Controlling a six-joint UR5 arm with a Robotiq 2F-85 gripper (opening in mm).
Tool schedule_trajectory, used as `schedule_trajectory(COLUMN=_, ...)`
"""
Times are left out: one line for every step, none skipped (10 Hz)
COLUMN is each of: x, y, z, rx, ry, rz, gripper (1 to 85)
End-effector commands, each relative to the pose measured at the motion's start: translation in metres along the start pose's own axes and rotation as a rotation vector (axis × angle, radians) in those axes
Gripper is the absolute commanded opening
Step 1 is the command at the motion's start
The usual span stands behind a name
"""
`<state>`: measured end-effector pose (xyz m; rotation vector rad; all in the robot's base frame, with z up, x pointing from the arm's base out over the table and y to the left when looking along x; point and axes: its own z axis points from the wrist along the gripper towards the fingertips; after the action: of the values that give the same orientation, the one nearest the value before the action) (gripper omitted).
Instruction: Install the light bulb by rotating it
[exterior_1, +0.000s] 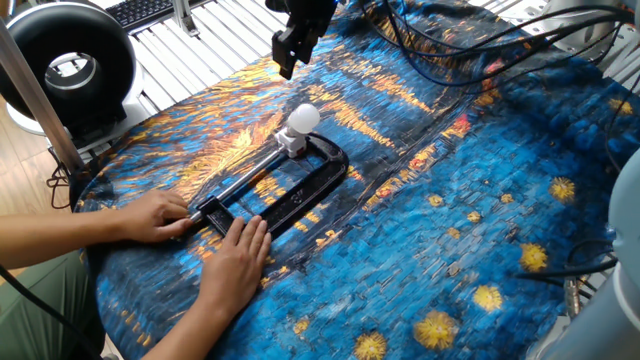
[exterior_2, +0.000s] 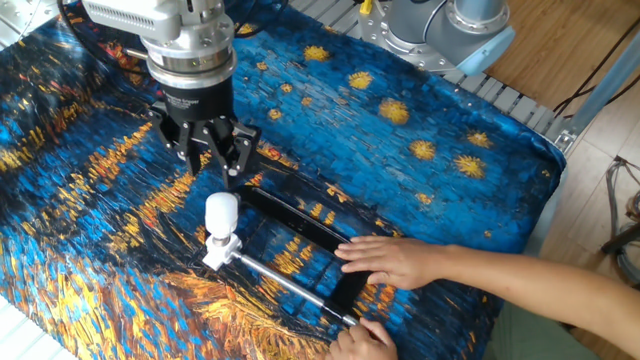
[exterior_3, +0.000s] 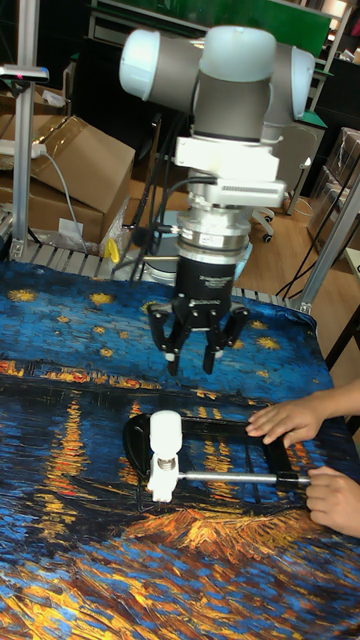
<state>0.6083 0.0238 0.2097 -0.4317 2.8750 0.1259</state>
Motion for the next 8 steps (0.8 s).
schedule_trajectory(x=0.016, y=-0.012, z=0.001, rx=-0.011, ry=-0.024, rz=-0.005, gripper=49.7)
schedule_trajectory(x=0.018, y=-0.013, z=0.007, rx=-0.001, ry=-0.035, rz=-0.008, gripper=49.7)
schedule_trajectory(x=0.017, y=-0.01, z=0.016, rx=-0.009, ry=-0.054, rz=-0.006, gripper=49.7)
schedule_trajectory(x=0.017, y=-0.007, z=0.022, rx=-0.017, ry=-0.063, rz=-0.003, gripper=49.7)
schedule_trajectory(x=0.016, y=-0.006, z=0.026, rx=-0.016, ry=-0.07, rz=-0.008, gripper=49.7)
schedule_trajectory(x=0.015, y=-0.006, z=0.03, rx=-0.017, ry=-0.077, rz=-0.01, gripper=49.7)
schedule_trajectory(x=0.013, y=-0.004, z=0.037, rx=-0.025, ry=-0.095, rz=-0.018, gripper=49.7)
schedule_trajectory(x=0.01, y=-0.004, z=0.043, rx=-0.032, ry=-0.113, rz=-0.028, gripper=50.0)
